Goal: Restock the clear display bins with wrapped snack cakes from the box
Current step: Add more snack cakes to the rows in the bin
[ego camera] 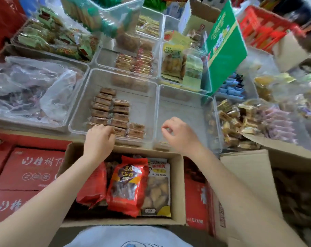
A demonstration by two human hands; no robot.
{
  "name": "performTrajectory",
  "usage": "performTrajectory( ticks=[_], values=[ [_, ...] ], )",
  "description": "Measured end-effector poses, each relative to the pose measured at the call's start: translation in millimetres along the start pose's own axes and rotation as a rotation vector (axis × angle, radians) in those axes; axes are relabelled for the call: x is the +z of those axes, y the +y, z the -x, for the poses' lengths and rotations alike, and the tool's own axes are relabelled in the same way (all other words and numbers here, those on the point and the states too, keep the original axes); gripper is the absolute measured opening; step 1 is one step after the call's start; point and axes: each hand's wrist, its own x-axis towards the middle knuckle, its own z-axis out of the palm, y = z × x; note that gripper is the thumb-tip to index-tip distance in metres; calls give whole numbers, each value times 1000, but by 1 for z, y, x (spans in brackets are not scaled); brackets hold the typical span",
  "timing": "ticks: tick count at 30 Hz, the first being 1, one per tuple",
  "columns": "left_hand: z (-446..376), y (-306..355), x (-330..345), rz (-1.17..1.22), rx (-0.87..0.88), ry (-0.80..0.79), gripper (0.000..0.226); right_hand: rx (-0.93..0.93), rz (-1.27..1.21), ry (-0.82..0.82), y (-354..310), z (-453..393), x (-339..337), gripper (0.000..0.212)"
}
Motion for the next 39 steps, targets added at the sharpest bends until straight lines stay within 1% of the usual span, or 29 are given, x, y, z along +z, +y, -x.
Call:
performTrajectory(
  ticks=[2,4,7,10,12,13,15,17,19,21,23,25,26,27,30,32,33,39],
  values=[
    [11,58,4,144,72,1,21,28,1,201,29,41,-38,14],
    [29,124,18,257,152,-92,14,77,7,341,61,78,-76,19],
    [66,217,45,326,296,-257,15,203,16,416,121,126,-120,22],
    [115,292,74,366,491,-388,28,346,20,404,189,168,-142,24],
    [142,328,90,380,611,-420,45,422,21,379,233,188,-145,28],
    [151,343,97,373,641,-408,53,454,26,363,253,196,-144,29],
    [158,371,107,348,637,-356,62,502,40,282,289,205,-137,29],
    [159,396,113,339,579,-337,69,527,64,165,319,208,-125,23],
    [157,410,123,298,548,-326,71,527,62,60,342,203,-110,23],
    [155,413,135,261,534,-343,68,518,52,-78,360,193,-91,24],
    [155,411,143,288,513,-351,67,471,69,-207,372,186,-67,21],
    [157,410,145,317,500,-337,68,380,148,-273,383,180,-44,31],
    [157,410,145,324,496,-328,68,348,207,-287,388,177,-35,40],
    [158,410,145,329,490,-320,68,355,254,-299,390,174,-28,47],
    [159,412,144,332,467,-309,68,417,301,-384,396,165,-10,52],
    [160,413,145,334,457,-302,68,423,319,-444,398,161,0,60],
    [160,413,145,336,453,-298,68,429,328,-452,397,159,4,63],
    [161,414,143,330,431,-289,67,558,276,-399,392,158,14,66]
  ],
)
